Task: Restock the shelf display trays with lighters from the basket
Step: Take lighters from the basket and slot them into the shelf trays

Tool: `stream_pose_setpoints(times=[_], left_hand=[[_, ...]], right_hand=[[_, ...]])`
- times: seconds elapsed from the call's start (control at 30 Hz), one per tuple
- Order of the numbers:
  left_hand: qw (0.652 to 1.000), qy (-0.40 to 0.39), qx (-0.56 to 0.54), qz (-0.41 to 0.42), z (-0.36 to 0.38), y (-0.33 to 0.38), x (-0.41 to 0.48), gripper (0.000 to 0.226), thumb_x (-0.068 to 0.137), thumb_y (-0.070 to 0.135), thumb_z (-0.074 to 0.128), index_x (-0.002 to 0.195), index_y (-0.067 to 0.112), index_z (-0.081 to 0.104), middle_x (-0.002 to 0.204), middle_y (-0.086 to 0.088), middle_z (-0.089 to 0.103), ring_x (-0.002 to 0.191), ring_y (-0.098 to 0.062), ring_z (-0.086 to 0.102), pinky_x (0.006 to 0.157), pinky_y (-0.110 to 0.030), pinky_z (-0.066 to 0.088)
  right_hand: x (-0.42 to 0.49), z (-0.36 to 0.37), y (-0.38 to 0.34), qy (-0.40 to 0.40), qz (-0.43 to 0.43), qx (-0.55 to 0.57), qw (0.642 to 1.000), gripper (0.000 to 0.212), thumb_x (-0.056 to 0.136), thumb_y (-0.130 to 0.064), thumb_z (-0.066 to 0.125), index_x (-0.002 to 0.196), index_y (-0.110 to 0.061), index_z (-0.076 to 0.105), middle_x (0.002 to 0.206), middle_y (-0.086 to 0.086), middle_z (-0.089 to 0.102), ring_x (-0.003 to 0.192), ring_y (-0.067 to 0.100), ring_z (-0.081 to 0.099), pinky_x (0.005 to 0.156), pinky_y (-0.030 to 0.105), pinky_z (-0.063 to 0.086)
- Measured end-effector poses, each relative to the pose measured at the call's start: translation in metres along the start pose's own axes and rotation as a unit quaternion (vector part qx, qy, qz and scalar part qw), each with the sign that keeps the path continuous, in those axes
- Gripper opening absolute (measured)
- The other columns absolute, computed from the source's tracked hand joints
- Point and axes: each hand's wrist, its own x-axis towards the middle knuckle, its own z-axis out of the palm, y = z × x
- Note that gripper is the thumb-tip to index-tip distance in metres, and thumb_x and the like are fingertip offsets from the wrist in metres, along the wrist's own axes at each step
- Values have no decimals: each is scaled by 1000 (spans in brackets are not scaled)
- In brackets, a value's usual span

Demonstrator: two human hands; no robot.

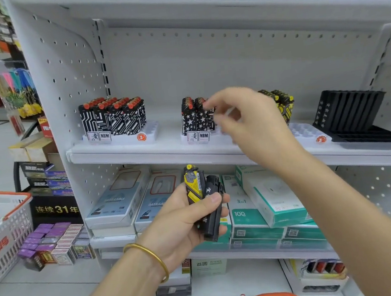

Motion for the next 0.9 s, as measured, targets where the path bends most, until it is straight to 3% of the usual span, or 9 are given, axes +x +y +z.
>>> stream_pose_setpoints(times=[0.07,0.17,0.27,0.37,0.47,0.6,0.8,0.9], left_hand=[[1000,-3,16,10,2,0,0,41,66,13,66,106,12,54,90,-9,72,66,-13,66,49,-25,51],[999,-4,45,29,6,-2,-1,42,71,10,67,112,15,54,86,-8,71,67,-14,66,49,-25,50],[997,-8,61,41,9,-3,-3,43,71,10,68,111,17,56,86,-7,70,68,-14,66,49,-25,50],[997,-18,66,47,13,-4,-5,50,61,14,70,109,18,57,87,-6,69,67,-14,66,48,-25,50],[997,-11,58,42,16,-7,-6,42,71,4,69,108,19,58,86,-7,68,63,-14,65,46,-26,50],[998,-7,50,30,21,-11,-4,39,76,-2,67,107,19,59,88,-9,68,62,-15,65,45,-26,48],[996,-45,73,28,44,-12,1,41,78,-3,69,111,18,57,86,-11,70,61,-14,61,43,-23,44],[994,-68,86,29,67,-10,8,45,74,1,71,113,16,55,86,-11,70,60,-14,61,43,-22,43]], right_hand=[[-19,-1,-8,-84,29,49,995,14,89,-16,58,94,-20,69,75,-8,62,59,8,58,56,14,44],[-36,7,-8,-186,42,-1,982,19,82,-34,65,95,-22,70,82,-3,62,69,9,54,68,26,46],[-45,10,-5,-207,75,25,975,21,78,-31,72,95,-21,66,77,-5,56,65,11,52,67,32,50],[-50,6,-4,-190,126,134,964,14,80,-20,72,90,-14,63,75,0,58,61,18,56,58,34,51],[-55,7,-3,-175,144,140,964,10,80,-16,69,86,-15,61,71,-2,55,60,15,53,58,37,50],[-63,7,-2,-134,153,120,972,11,81,-14,63,78,-19,54,65,-9,49,59,6,43,59,22,39],[-76,-18,10,-67,202,197,957,10,84,-12,62,79,-12,53,67,-2,51,53,6,43,45,16,38],[-78,-37,23,-19,218,251,943,11,85,-8,60,79,-13,53,70,0,56,61,9,50,54,16,39]])
